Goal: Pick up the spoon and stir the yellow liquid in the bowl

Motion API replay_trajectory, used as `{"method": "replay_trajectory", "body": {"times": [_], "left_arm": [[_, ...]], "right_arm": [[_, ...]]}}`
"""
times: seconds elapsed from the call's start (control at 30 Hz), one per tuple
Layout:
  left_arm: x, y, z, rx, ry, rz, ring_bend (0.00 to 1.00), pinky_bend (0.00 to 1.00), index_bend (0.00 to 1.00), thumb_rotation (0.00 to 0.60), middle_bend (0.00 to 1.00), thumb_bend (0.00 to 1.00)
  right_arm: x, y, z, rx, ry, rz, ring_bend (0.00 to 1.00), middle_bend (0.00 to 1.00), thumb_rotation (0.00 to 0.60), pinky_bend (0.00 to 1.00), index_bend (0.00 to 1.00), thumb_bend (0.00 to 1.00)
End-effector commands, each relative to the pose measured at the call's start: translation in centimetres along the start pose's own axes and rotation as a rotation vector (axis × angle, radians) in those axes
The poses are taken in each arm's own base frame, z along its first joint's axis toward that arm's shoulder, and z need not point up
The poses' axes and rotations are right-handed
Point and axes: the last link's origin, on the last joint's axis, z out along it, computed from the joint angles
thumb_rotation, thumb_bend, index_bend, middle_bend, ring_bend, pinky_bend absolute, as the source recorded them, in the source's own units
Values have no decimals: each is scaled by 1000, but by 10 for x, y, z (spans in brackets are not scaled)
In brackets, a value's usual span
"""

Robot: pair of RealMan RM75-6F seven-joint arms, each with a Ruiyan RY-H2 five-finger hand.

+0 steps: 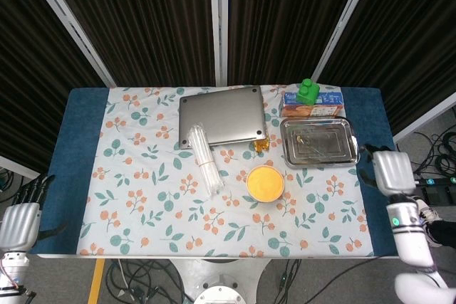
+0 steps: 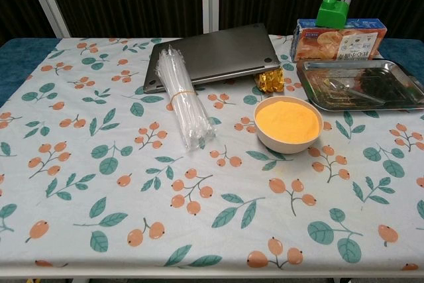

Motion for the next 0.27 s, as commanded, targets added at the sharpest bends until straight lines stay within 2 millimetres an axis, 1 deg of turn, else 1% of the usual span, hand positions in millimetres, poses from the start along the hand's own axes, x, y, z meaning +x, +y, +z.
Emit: {"method": "replay_trajectory", "body": {"times": [0.03, 0.1, 0.13, 0.2, 0.27], "left_arm": [[1, 2, 1, -4, 1, 3, 99, 126, 131, 600, 117, 51], [2, 4, 2, -7, 2, 6, 99, 126, 131, 600, 117, 51], [2, 5, 2, -9, 2, 7, 99, 126, 131, 600, 117, 51], [3, 7, 3, -11, 3, 7, 98, 126, 131, 600, 117, 51], [3, 9, 4, -14, 1, 9, 98, 126, 131, 600, 117, 51]], "right_arm": [[11, 29, -71, -2, 20, 55, 66, 186, 600, 235, 140, 243], [11, 33, -89, 4, 54, 69, 34, 158, 600, 190, 120, 244], [10, 34, -96, 4, 66, 77, 32, 156, 600, 183, 119, 244], [8, 35, -109, 4, 86, 95, 32, 156, 600, 177, 119, 244], [9, 36, -115, -2, 99, 109, 32, 157, 600, 177, 119, 244]]}}
